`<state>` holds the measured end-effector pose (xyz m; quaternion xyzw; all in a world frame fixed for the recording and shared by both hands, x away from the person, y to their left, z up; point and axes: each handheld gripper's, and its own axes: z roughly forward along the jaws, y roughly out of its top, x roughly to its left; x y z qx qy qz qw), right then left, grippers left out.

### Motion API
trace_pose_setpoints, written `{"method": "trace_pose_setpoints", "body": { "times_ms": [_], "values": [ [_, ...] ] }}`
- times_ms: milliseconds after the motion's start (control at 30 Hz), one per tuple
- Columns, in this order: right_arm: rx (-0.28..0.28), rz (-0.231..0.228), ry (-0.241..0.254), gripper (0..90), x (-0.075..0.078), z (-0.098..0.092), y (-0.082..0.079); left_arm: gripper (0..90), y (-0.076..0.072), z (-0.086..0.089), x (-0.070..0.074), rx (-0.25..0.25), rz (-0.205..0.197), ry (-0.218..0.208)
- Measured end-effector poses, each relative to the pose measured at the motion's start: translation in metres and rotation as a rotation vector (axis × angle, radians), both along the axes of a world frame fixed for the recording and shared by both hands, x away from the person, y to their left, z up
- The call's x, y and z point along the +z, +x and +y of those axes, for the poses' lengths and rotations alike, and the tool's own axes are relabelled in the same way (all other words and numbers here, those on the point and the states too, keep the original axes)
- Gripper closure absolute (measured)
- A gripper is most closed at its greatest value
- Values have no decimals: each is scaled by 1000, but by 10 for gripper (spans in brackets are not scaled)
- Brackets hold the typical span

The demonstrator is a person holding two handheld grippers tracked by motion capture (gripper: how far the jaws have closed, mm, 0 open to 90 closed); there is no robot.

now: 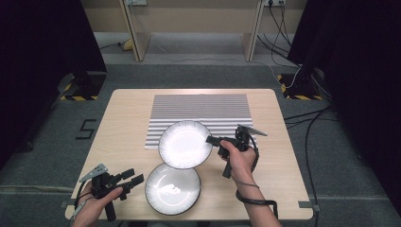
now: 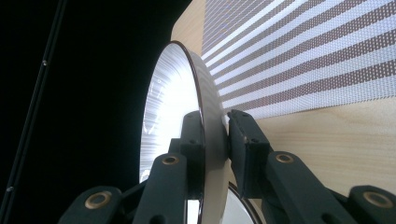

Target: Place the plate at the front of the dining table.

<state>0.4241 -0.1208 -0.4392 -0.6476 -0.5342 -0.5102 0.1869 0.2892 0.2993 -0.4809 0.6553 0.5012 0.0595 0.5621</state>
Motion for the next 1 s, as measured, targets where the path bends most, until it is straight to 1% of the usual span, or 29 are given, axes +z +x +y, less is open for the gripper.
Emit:
{"method": "trace_pose_setpoints", "body": {
  "times_ms": [233, 300, 467, 700, 1000],
  "values": [
    [-9, 1, -9, 763, -1, 0, 3, 333, 0, 0, 0, 0, 0, 0],
    [-8, 6, -8, 763, -1, 0, 4, 332, 0, 0, 0, -1, 0, -1],
    [-11, 2, -9, 762, -1, -1, 6, 333, 0, 0, 0, 0, 0, -1],
    [-28, 6, -2, 761, -1, -3, 9, 332, 0, 0, -1, -2, 2, 0],
    [-36, 9, -9, 761, -2, -4, 13, 333, 0, 0, -1, -1, 3, -1]
  ]
}}
